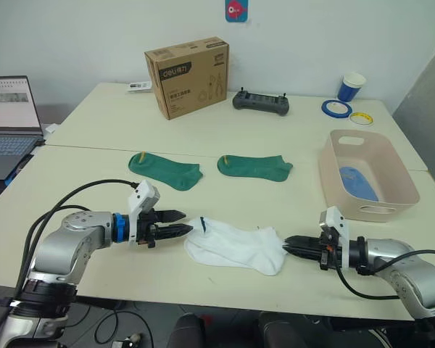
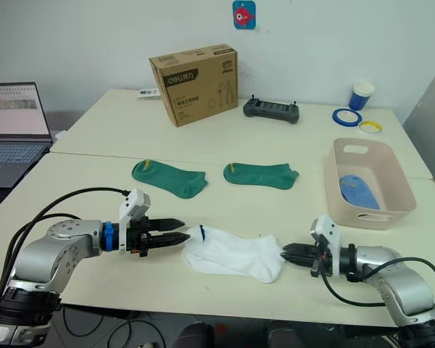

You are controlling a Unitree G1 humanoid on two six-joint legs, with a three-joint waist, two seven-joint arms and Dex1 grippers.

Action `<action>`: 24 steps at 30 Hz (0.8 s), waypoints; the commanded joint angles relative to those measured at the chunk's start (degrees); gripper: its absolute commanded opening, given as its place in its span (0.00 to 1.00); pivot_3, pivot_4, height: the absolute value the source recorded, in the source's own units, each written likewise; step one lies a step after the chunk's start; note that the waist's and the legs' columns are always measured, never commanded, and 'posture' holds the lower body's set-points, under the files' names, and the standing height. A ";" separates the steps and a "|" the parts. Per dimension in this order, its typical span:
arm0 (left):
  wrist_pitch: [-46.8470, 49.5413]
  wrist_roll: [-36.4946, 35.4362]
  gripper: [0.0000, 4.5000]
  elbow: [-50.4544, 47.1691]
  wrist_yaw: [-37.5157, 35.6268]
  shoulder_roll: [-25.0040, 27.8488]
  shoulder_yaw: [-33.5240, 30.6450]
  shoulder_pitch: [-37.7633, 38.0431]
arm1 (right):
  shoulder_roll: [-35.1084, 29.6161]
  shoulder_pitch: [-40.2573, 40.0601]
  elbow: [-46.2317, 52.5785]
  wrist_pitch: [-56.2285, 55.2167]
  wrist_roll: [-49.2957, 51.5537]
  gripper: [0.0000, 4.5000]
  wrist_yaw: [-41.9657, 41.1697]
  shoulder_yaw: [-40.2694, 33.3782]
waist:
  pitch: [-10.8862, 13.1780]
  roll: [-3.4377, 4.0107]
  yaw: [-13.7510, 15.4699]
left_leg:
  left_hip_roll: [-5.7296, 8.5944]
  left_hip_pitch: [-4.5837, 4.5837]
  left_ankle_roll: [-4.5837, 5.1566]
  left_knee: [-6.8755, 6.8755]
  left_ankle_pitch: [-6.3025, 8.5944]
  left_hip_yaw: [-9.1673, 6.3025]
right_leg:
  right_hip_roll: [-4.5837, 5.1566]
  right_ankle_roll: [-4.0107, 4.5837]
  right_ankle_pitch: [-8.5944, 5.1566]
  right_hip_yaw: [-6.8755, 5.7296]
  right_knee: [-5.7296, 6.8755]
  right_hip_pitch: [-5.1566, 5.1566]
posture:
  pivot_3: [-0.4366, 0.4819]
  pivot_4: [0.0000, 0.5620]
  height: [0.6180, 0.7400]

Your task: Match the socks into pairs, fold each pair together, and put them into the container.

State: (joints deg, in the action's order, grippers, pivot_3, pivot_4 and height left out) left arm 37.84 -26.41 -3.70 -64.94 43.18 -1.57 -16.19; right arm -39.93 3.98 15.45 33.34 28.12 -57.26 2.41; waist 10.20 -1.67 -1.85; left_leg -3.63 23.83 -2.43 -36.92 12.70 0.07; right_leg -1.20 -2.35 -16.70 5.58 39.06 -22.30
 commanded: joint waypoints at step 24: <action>-2.59 1.33 0.01 1.31 -0.81 -0.61 2.89 -1.25 | -0.68 0.98 1.65 -0.98 -1.07 0.00 -2.14 1.44 | 0.00 0.00 0.00 | -0.01 0.00 0.00 -0.01 0.00 -0.01 | -0.01 -0.01 0.01 -0.01 0.00 0.00 | 0.48 0.27 1.00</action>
State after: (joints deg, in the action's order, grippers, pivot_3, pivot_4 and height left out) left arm 35.59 -24.71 -1.32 -65.64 41.75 2.04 -17.57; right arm -40.07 5.06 16.36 33.47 26.50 -58.62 4.18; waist 10.20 -1.67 -1.85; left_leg -3.63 23.83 -2.43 -36.93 12.70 0.06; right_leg -1.22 -2.35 -16.69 5.57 39.07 -22.31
